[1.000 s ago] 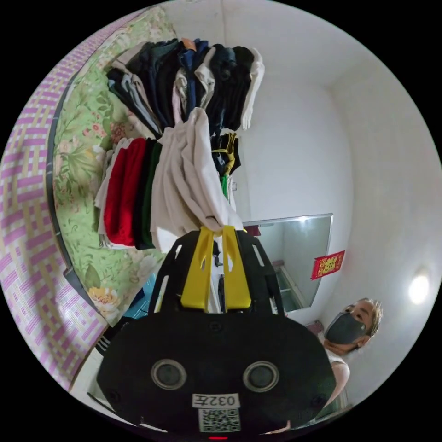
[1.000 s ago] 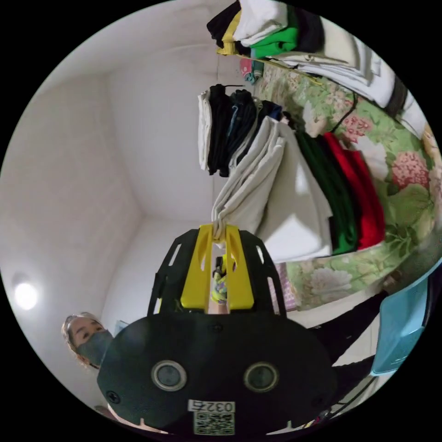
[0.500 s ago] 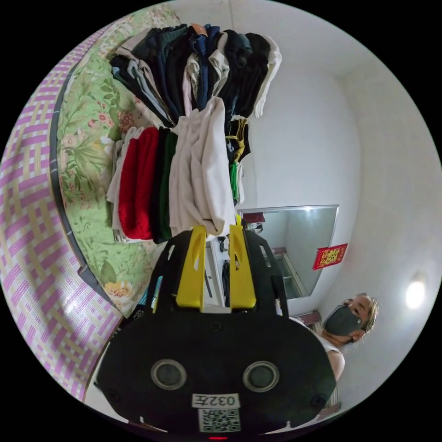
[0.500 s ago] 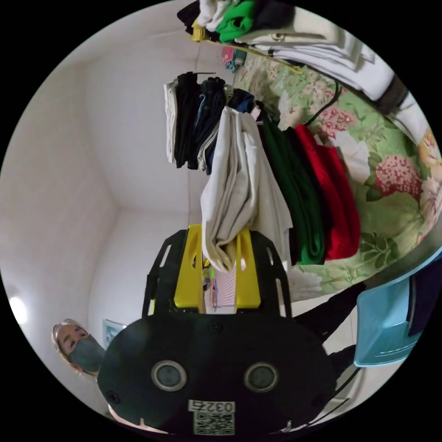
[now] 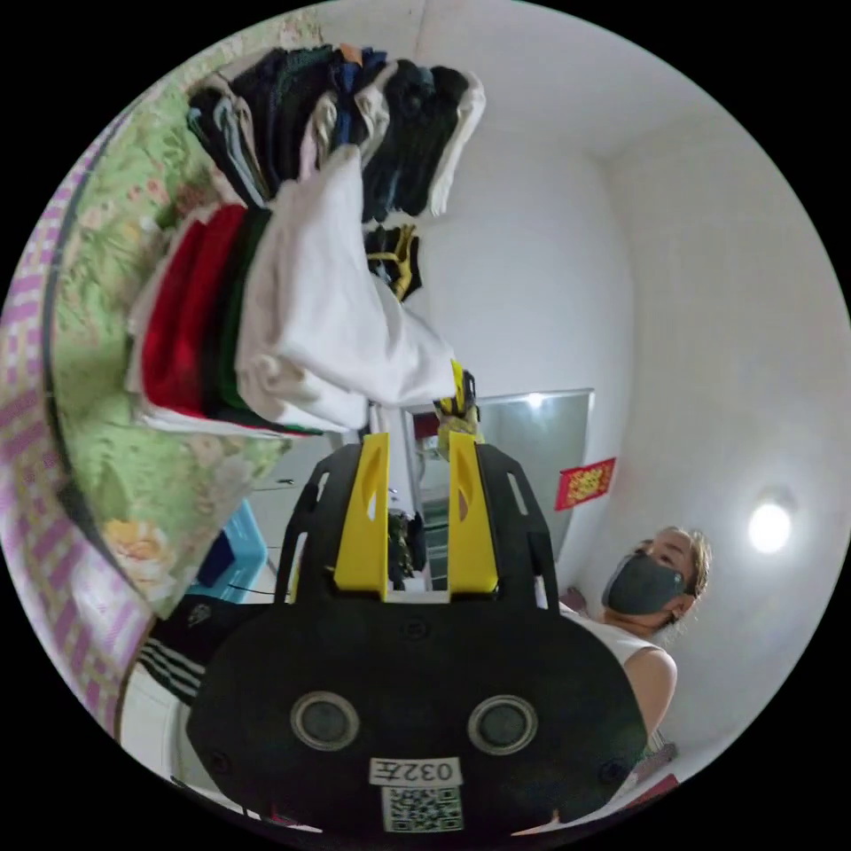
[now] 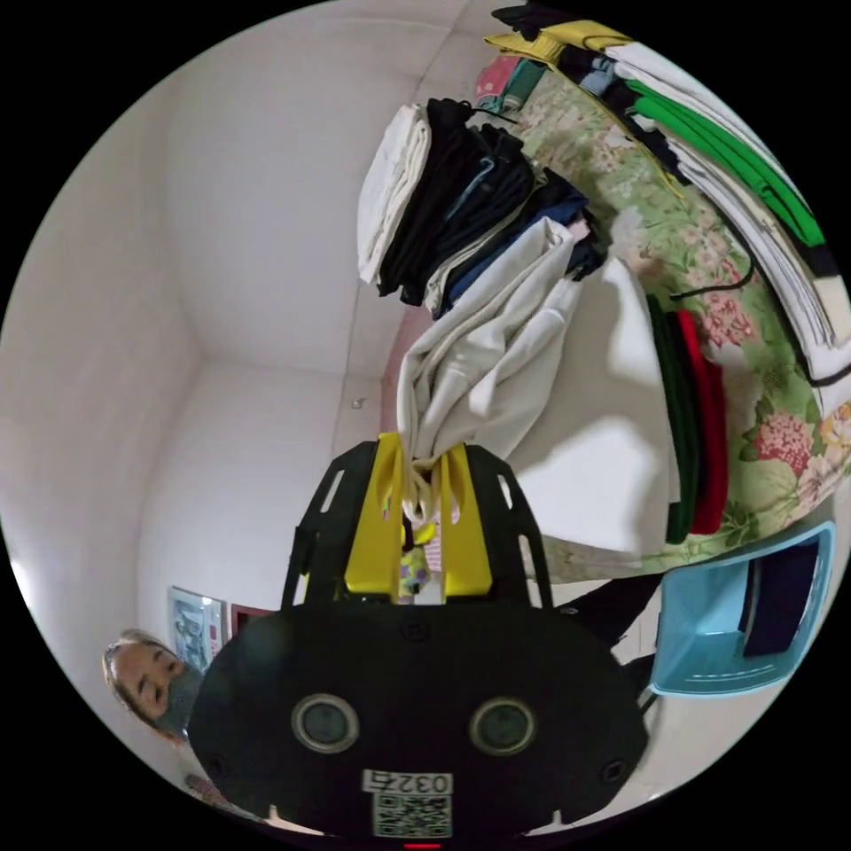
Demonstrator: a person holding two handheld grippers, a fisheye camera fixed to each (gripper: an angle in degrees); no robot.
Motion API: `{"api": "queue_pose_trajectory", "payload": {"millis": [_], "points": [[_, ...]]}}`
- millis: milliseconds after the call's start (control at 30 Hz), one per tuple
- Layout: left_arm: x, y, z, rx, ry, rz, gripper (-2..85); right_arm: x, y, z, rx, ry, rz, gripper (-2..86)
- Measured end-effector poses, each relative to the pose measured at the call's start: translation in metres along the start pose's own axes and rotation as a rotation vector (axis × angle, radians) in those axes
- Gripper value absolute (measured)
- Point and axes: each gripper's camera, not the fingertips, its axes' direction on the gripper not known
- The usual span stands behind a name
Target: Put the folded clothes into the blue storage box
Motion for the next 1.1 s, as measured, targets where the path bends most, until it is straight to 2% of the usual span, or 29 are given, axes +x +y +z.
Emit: {"api": "queue_pose_trajectory", "payload": {"millis": [133, 233, 300, 400, 533, 667, 767, 933, 1000, 1100], "points": [[-0.005, 0.008, 0.049, 0.013, 0.115, 0.033, 10.8, -0.009, 0.008, -0.004, 0.0, -0.077, -0.004, 6.5], [-0.009, 0.005, 0.072, 0.152, 0.183, 0.064, 15.2, -0.017, 0.019, -0.011, 0.0, -0.103, -0.021, 6.4], [-0.012, -0.002, 0.08, 0.231, 0.156, 0.074, 18.3, -0.017, 0.03, -0.021, 0.005, -0.152, -0.019, 6.4], [-0.022, -0.007, 0.077, 0.328, 0.237, 0.036, 19.1, -0.012, 0.046, -0.039, 0.038, -0.213, -0.012, 6.4], [-0.022, -0.013, 0.058, 0.459, 0.194, 0.01, 18.0, 0.001, 0.066, -0.063, 0.051, -0.248, -0.003, 6.4], [-0.03, -0.031, 0.066, 0.403, 0.127, -0.121, 9.6, 0.025, 0.089, -0.087, 0.071, -0.247, 0.038, 6.4], [-0.033, -0.034, 0.076, 0.429, 0.195, -0.17, 6.2, 0.037, 0.104, -0.108, 0.087, -0.244, 0.038, 6.3], [0.029, -0.062, 0.105, 0.36, 0.063, 0.019, 4.5, 0.046, 0.134, -0.156, 0.157, -0.293, -0.017, 6.2], [0.071, -0.081, 0.139, 0.25, -0.001, 0.148, 4.4, 0.049, 0.159, -0.192, 0.21, -0.352, -0.08, 6.2], [0.101, -0.094, 0.196, 0.084, 0.024, 0.249, 4.4, 0.059, 0.206, -0.244, 0.274, -0.384, -0.153, 6.2]]}}
